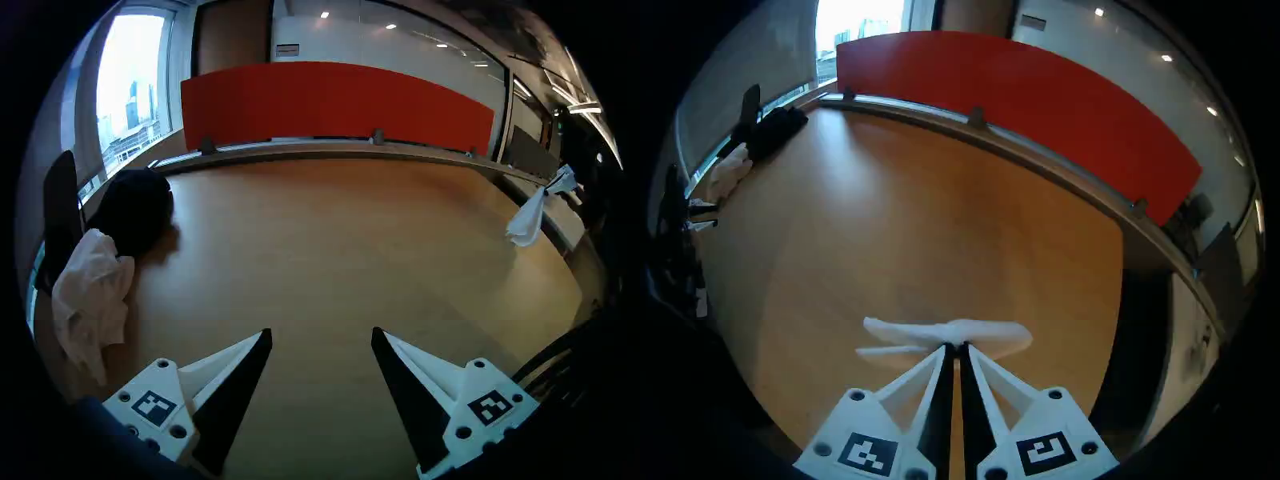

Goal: Fold towel

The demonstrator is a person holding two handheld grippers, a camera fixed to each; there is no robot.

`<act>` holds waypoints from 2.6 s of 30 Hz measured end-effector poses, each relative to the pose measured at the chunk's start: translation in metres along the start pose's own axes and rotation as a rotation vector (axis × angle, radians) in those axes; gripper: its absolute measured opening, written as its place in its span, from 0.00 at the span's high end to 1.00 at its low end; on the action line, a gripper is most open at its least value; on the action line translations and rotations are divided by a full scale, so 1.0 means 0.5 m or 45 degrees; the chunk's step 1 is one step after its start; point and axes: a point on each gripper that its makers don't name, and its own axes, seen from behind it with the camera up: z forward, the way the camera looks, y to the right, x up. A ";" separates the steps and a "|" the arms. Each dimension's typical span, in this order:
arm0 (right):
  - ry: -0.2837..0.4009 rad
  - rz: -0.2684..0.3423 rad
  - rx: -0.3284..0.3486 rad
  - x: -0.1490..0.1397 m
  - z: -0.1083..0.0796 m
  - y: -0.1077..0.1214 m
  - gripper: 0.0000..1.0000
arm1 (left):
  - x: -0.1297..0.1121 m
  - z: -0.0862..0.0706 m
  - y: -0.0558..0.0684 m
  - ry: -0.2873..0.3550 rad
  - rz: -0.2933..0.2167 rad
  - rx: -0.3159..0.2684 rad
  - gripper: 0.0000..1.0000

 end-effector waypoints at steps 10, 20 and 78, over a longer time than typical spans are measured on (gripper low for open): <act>-0.082 0.077 -0.028 -0.113 0.005 0.021 0.95 | -0.002 0.000 0.005 -0.007 0.013 -0.006 0.08; -0.191 0.141 -0.069 -0.207 0.032 0.032 0.95 | -0.010 -0.004 0.004 -0.015 0.023 0.000 0.08; -0.480 0.294 -0.228 -0.461 0.062 0.038 0.17 | -0.011 -0.011 0.002 -0.040 0.064 0.015 0.08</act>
